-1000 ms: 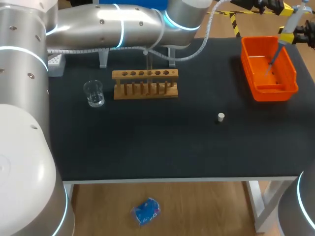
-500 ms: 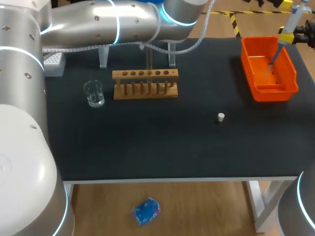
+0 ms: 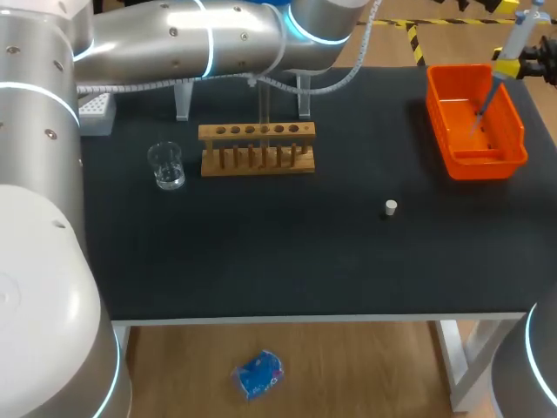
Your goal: Invert the test tube, pick up the pipette, mount the tip to pipette, aspirate from beaker and dispense into the tube, eject the tip, return the pipette, and cap with the stopper.
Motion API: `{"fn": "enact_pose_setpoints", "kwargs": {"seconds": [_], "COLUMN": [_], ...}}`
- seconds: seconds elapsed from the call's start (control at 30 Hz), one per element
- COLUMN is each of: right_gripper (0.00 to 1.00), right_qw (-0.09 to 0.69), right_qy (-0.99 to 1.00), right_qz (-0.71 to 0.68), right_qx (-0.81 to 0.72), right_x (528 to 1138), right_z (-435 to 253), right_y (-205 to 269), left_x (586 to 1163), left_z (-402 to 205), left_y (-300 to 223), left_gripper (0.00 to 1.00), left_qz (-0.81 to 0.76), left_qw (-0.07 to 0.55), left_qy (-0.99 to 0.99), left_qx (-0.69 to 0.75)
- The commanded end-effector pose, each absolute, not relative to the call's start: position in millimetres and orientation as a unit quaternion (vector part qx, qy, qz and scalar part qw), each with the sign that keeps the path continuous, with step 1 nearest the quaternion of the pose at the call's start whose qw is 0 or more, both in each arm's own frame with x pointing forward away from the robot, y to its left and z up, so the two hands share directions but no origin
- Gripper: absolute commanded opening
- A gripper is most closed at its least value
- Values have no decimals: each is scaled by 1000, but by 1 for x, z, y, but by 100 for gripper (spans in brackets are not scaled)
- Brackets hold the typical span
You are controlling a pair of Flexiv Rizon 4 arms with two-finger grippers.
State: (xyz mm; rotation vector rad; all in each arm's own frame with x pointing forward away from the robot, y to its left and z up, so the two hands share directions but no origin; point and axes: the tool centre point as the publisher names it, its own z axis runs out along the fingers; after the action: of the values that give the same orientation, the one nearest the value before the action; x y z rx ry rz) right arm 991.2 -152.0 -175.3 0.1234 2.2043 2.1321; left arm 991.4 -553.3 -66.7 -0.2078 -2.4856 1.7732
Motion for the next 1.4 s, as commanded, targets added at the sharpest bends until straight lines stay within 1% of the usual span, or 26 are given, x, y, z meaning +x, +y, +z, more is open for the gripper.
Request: {"fn": "enact_pose_setpoints", "kwargs": {"seconds": [0.03, 0.37, 0.83, 1.4], "right_gripper": [0, 0, 0, 0], "right_qw": [39, 42, 42, 42], "right_qy": [724, 728, 728, 728], "right_qz": [688, 683, 683, 683], "right_qx": [40, 42, 42, 42], "right_x": [992, 993, 993, 993], "right_z": [-172, -173, -173, -173], "right_y": [-156, -163, -163, -163], "left_x": [993, 995, 1006, 1007], "left_z": [-66, -65, -49, -63], "left_y": [-554, -557, -568, -572], "left_gripper": [0, 0, 0, 0], "left_qz": [576, 577, 574, 575], "left_qw": [43, 43, 30, 46], "left_qy": [-813, -812, -814, -813], "left_qx": [-69, -68, -84, -80]}}
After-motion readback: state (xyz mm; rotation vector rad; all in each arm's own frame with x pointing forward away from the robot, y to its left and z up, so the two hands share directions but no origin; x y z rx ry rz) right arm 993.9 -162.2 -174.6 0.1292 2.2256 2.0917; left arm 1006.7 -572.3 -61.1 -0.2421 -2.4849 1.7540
